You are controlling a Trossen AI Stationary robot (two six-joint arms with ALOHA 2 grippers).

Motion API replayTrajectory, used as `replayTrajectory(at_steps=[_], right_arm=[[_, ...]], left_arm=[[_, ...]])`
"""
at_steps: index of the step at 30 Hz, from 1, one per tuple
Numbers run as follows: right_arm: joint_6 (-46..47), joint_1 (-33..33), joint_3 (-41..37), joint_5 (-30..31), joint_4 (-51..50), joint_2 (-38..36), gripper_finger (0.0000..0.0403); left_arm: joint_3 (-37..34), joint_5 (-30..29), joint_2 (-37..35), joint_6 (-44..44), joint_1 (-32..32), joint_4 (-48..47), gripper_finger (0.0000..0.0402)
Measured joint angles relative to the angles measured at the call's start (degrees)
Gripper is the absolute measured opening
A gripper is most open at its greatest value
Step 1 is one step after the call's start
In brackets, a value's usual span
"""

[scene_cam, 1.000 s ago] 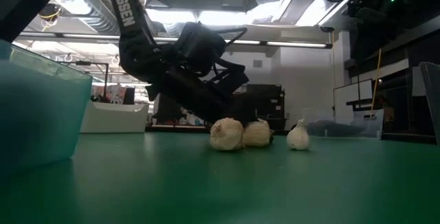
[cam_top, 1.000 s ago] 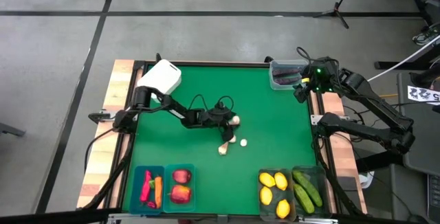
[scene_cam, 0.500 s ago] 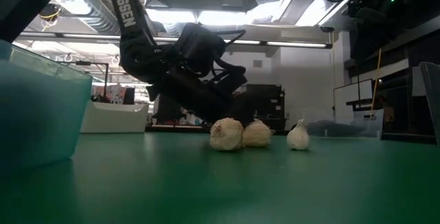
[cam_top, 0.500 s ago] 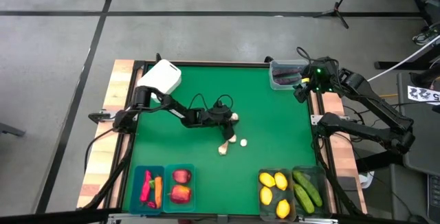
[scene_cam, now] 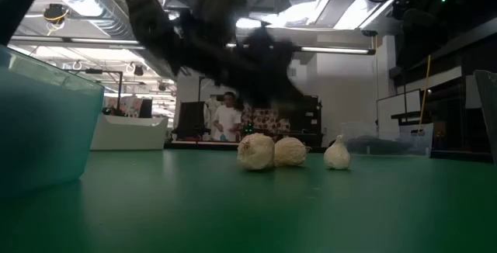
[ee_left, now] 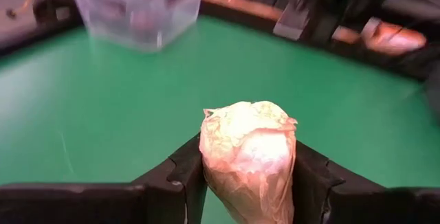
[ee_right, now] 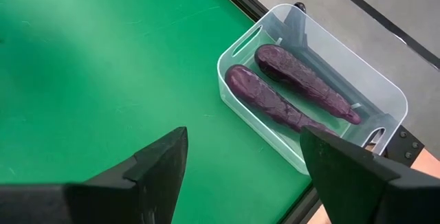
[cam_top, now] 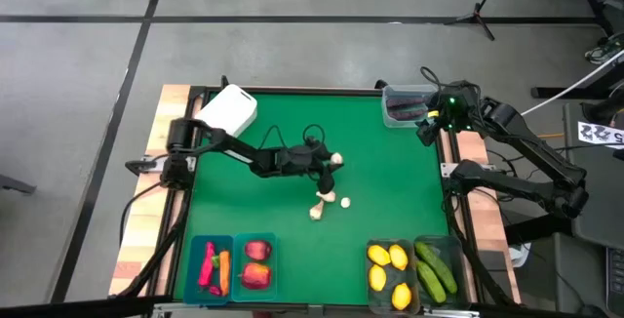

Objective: Sort produce into baskets
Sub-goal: Put the garlic into the white bin

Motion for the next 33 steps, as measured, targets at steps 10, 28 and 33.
replayTrajectory(at_steps=[10,28,33], right_arm=[[0.0,0.0,0.0,0.0,-0.2,0.02,0.0282],[0.0,0.02,0.0,-0.04,-1.25,0.0,0.0282],[0.0,0.01,0.0,-0.12,-1.25,0.02,0.0282]], left_arm=[[0.02,-6.06,-18.3,8.02,0.02,-13.26,0.0142],[0.07,-41.12,-41.69,-7.87,0.28,-55.72,0.0141],[-0.03,-44.48,-41.75,-17.03,0.38,-67.61,0.0141]])
